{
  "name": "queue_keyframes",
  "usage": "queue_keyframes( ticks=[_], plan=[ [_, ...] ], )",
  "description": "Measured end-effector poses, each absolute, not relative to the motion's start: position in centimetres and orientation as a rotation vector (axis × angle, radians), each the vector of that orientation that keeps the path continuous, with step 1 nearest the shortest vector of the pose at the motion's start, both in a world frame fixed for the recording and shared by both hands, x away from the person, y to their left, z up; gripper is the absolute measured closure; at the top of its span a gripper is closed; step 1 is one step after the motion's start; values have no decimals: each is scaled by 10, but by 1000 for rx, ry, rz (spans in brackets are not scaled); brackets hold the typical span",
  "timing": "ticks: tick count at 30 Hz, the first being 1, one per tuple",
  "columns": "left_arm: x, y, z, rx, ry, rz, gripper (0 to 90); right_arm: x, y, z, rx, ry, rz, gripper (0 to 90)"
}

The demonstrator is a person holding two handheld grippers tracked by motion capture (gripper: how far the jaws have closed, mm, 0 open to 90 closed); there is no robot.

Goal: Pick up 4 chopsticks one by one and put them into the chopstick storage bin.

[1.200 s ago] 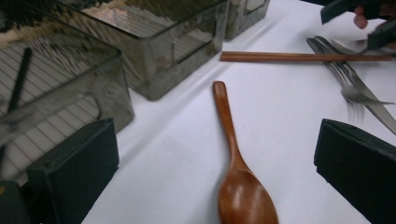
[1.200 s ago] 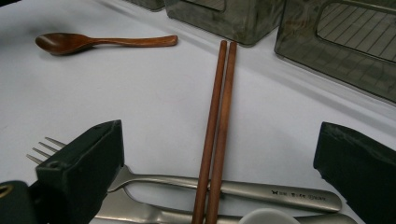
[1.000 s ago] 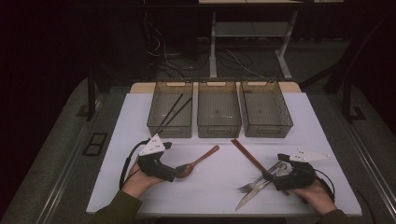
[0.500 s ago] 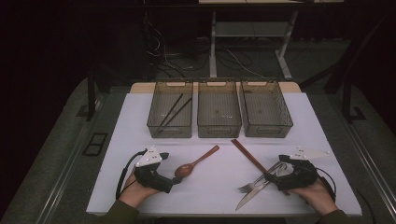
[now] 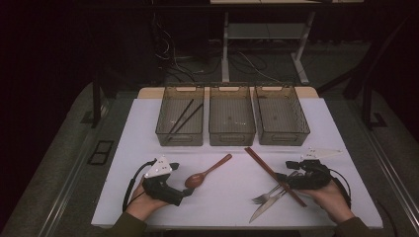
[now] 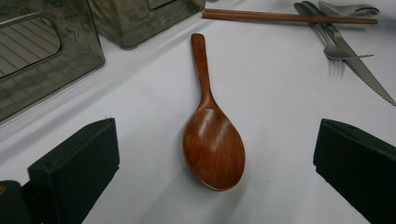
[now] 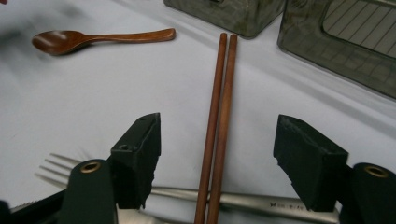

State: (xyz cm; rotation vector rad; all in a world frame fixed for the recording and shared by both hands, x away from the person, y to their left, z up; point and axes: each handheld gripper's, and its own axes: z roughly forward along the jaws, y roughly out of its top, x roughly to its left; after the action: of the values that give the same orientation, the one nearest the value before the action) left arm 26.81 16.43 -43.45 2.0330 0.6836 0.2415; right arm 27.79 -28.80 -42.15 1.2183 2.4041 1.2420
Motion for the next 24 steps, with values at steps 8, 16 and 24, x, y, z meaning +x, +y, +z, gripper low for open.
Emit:
queue_keyframes(
  ticks=[8, 16, 24],
  plan=[
    [268, 165, -435, 2030, 679, 237, 6, 291, -281, -417, 1252, 2420, 1222, 414],
    [269, 164, -436, 2034, 671, 231, 7, 308, -269, -415, 1243, 2461, 1155, 515],
    [269, 164, -436, 2035, 667, 225, 7, 312, -262, -425, 1245, 2529, 1024, 638]
  ],
)
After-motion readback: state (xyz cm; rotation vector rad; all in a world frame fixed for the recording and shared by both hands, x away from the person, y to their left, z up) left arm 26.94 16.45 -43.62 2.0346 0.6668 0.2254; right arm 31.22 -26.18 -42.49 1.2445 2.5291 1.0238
